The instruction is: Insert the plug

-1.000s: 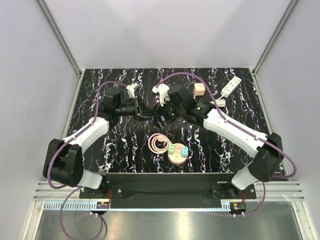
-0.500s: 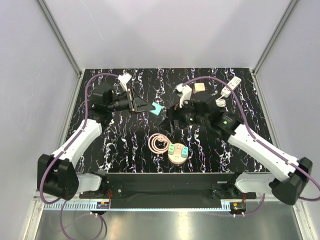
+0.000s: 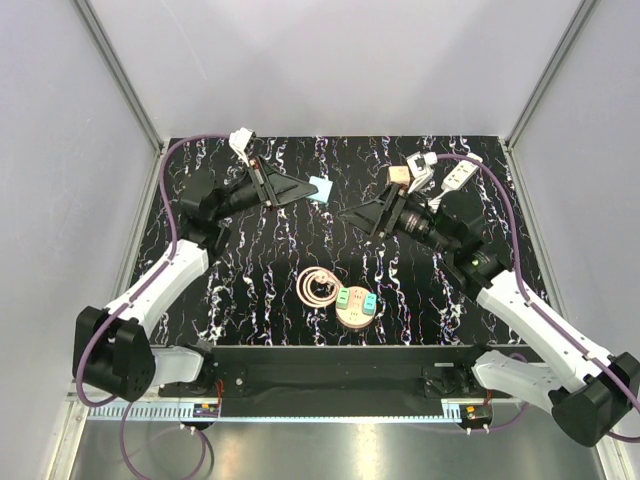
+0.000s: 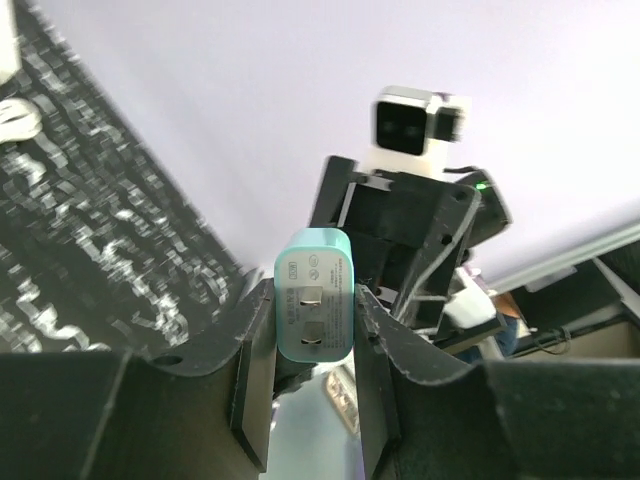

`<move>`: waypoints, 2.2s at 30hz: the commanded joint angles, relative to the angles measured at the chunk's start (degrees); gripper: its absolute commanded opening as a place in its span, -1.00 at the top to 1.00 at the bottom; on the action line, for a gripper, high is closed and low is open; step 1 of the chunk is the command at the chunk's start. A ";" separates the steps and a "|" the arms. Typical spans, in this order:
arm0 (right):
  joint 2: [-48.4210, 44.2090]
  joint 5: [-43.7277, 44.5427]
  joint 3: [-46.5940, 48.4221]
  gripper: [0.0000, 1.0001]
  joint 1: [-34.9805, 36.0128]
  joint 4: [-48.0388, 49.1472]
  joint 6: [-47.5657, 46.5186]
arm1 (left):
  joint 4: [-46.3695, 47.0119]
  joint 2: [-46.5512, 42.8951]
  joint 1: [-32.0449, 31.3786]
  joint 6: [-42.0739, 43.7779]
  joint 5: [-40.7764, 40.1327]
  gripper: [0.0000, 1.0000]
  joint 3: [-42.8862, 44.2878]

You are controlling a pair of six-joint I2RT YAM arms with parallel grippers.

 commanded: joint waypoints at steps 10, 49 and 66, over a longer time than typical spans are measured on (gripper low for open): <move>-0.51 0.21 -3.22 -0.32 -0.25 24.75 15.01 | 16.53 2.75 -8.74 -8.89 -6.53 1.00 0.03; -7.72 7.69 -6.56 -0.08 -0.25 17.02 14.39 | 13.46 -1.47 -15.16 -8.54 -13.04 1.00 0.47; -6.31 5.49 -9.37 0.62 -0.25 23.61 16.15 | 19.35 0.99 -15.69 -10.38 -12.60 0.94 -2.60</move>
